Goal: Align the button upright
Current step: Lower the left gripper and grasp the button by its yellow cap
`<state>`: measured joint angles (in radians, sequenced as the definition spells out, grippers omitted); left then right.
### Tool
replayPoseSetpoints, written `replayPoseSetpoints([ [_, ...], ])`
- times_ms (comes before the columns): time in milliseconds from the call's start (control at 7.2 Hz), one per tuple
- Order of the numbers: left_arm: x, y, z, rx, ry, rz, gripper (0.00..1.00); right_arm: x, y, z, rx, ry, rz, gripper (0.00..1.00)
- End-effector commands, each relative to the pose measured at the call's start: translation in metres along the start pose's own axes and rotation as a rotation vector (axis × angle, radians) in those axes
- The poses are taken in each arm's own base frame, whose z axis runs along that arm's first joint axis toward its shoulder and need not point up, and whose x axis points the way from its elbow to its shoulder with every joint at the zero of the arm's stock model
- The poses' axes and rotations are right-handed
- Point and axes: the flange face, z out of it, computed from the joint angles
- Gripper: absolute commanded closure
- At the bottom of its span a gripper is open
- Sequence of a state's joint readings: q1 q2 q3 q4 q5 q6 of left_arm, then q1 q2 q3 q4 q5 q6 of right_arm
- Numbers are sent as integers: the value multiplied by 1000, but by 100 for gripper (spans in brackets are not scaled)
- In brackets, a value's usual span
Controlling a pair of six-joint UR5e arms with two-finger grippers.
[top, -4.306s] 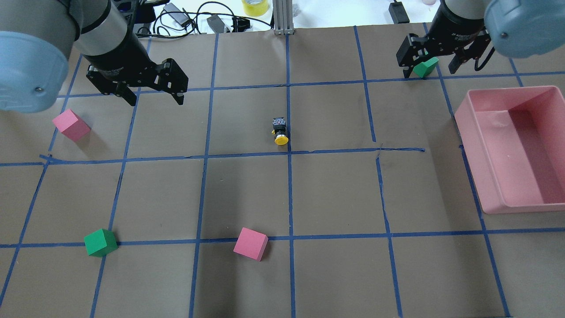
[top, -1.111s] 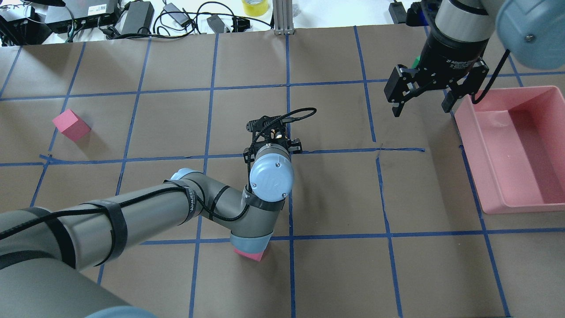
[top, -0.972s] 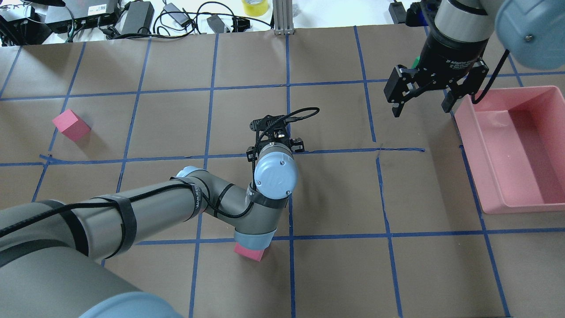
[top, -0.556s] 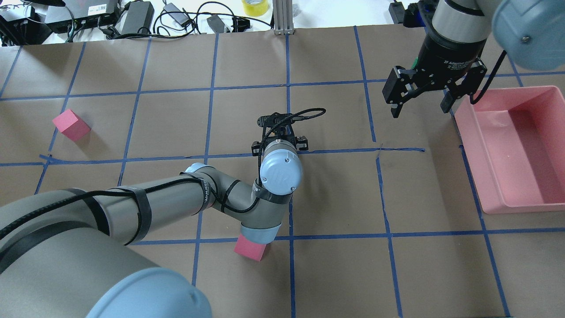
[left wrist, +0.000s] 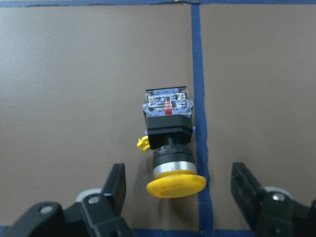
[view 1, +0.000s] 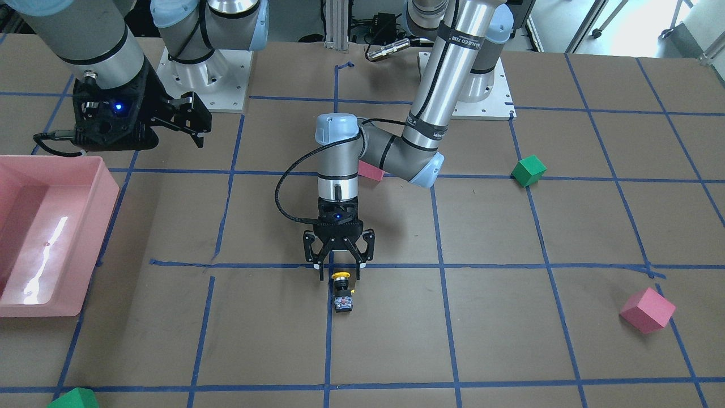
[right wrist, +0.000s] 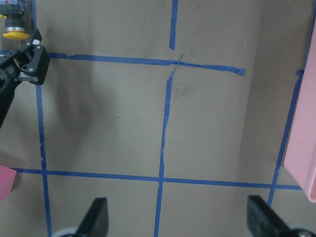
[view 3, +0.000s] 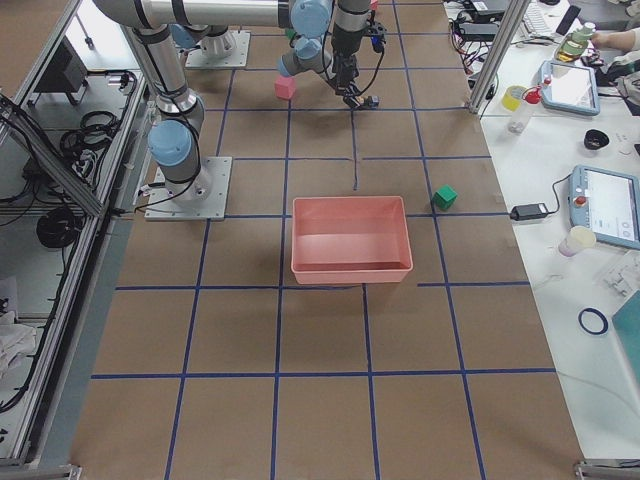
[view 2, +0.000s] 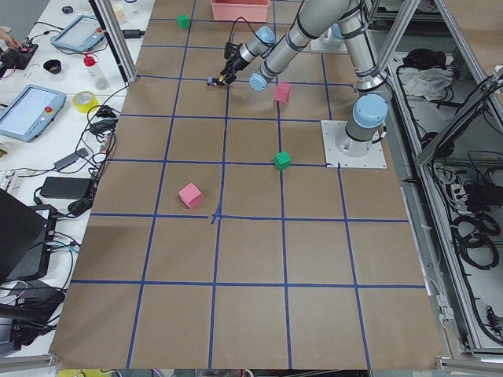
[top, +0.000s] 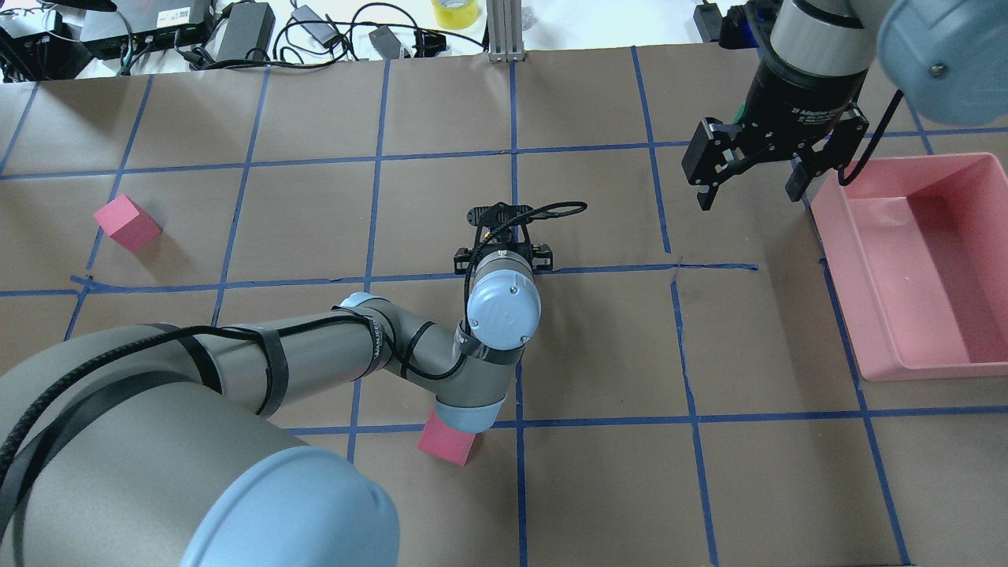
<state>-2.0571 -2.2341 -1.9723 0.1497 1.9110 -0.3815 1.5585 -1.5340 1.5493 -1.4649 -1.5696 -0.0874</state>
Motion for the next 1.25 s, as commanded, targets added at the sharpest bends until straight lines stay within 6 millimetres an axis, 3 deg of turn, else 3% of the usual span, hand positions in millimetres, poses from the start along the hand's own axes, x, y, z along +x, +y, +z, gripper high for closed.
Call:
replayPoseSetpoints([
  [0, 0, 2, 1, 10, 5, 2, 41, 0, 0, 0, 0, 1, 0, 0],
  [278, 0, 1, 0, 12, 6, 11, 75, -2, 0, 1, 0, -17, -2, 0],
  [556, 0, -2, -2, 21, 9, 13, 100, -1, 0, 1, -1, -5, -2, 0],
  [833, 1, -19, -18, 43, 31, 22, 100, -1, 0, 1, -1, -7, -2, 0],
  [1111, 7, -53, -37, -7, 56, 45, 100, 0, 0, 0, 0, -4, -2, 0],
])
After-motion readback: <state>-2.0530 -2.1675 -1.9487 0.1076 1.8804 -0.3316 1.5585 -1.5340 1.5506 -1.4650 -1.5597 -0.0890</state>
